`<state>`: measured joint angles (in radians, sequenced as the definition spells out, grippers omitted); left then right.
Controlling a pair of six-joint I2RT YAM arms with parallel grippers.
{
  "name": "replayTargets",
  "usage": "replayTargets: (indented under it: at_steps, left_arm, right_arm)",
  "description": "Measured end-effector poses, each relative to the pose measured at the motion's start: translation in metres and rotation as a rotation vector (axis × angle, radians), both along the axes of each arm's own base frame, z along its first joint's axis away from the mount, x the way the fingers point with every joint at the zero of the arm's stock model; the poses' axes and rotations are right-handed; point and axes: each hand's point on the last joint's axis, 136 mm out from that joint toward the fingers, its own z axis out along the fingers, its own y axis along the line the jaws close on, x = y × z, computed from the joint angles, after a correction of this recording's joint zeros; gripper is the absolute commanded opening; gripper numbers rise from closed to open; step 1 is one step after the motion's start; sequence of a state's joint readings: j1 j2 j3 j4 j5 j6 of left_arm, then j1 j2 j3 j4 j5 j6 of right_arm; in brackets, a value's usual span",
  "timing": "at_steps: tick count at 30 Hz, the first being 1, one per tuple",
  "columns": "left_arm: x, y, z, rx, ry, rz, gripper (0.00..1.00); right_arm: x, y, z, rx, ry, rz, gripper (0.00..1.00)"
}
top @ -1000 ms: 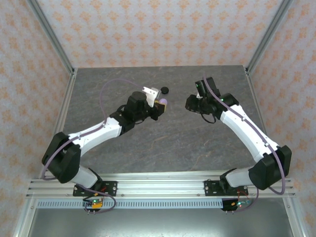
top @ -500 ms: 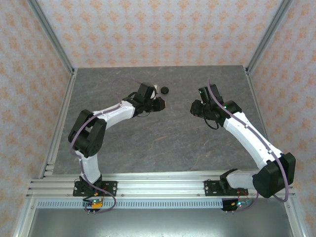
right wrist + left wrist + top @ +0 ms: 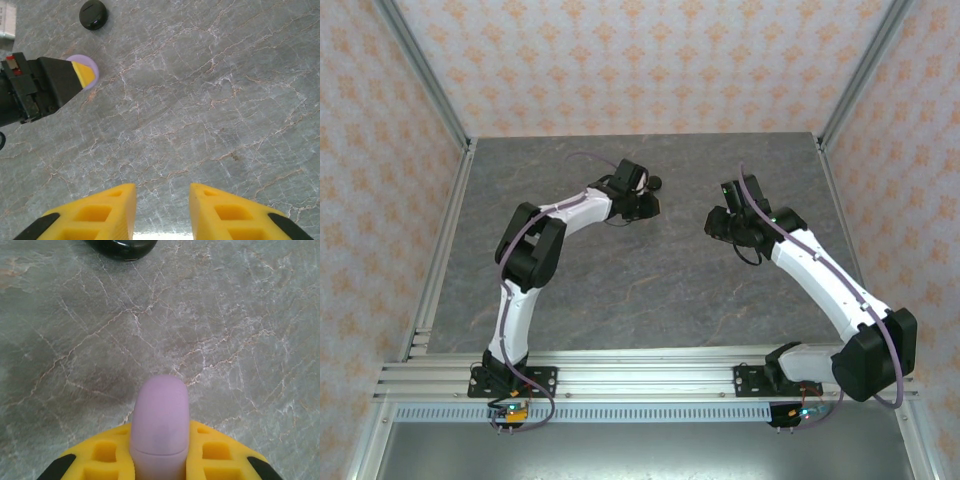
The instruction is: Insert wireless bluetooth earbuds into charging case
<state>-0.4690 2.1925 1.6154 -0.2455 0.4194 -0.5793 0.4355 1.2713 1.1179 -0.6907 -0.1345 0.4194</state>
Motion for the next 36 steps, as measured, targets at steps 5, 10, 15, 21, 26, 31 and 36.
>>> replayTargets:
  at_steps: [5,10,15,21,26,31,36]
  left_arm:
    - [0.006,-0.003,-0.005,0.008,0.015,0.000,0.08]
    - [0.006,-0.003,-0.013,0.018,0.035,0.000,0.09]
    - [0.008,-0.005,-0.019,0.019,0.044,-0.002,0.13]
    - [0.009,-0.003,-0.022,0.030,0.051,0.010,0.40]
    - [0.008,-0.003,-0.024,0.041,0.049,0.006,0.52]
    - [0.008,-0.002,-0.021,0.058,0.030,-0.003,0.60]
    - [-0.001,0.021,-0.018,0.155,0.014,0.008,0.67]
  right_arm:
    - [0.000,0.000,0.000,0.000,0.000,0.000,0.34]
    - [0.000,0.000,0.000,-0.001,0.000,0.000,0.34]
    - [0.000,0.000,0.000,-0.001,0.000,0.000,0.35]
    - [0.000,-0.001,0.000,-0.005,-0.002,-0.003,0.35]
    - [0.001,-0.002,0.000,-0.011,-0.004,-0.005,0.35]
    - [0.001,-0.005,-0.001,-0.025,-0.006,-0.012,0.39]
    - [0.000,-0.012,-0.009,-0.066,-0.001,-0.028,0.42]
